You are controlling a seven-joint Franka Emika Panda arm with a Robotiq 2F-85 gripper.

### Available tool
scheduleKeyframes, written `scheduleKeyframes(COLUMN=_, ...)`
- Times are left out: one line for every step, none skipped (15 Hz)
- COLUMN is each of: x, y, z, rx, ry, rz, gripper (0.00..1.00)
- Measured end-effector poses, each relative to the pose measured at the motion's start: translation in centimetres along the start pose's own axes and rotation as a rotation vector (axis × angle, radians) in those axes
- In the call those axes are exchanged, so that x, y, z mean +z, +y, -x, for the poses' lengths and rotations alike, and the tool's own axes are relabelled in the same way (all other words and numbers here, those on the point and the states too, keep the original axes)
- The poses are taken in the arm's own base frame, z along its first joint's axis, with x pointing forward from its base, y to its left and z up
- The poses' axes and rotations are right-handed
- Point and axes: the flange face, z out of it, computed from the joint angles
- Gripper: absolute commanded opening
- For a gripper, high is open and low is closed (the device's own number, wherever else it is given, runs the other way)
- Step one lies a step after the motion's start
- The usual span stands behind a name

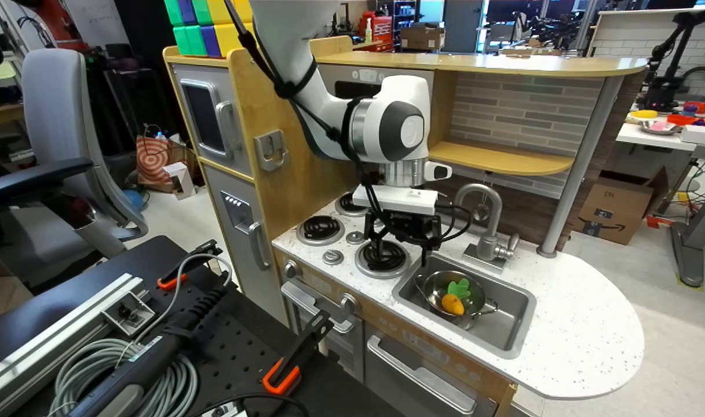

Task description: Put the carrot plush inside the pot in the sink

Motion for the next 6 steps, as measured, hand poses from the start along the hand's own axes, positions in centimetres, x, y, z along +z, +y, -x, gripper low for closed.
scheduleKeyframes(x=-0.7, y=-0.2, z=0.7, rx=-0.029, ry=-0.043, rz=-0.012, gripper=1.00)
scheduleKeyframes(x=-1.6, y=-0.2, z=1.4, rx=-0.053, ry=-0.082, rz=-0.021, gripper=1.00)
scheduleKeyframes(x=-2.4, y=-0.1, z=2.1, rx=-0.071, ry=-0.114, rz=-0.029, gripper=1.00)
scheduleKeyframes(x=-3.3, y=0.0, z=2.7, rx=-0.084, ry=-0.139, rz=-0.036, gripper=1.00)
scheduleKeyframes(x=-4.1, y=0.2, z=3.2, rx=-0.094, ry=-0.163, rz=-0.043, gripper=1.00)
scheduleKeyframes(x=-4.7, y=0.5, z=3.8, rx=-0.092, ry=-0.197, rz=-0.052, gripper=1.00)
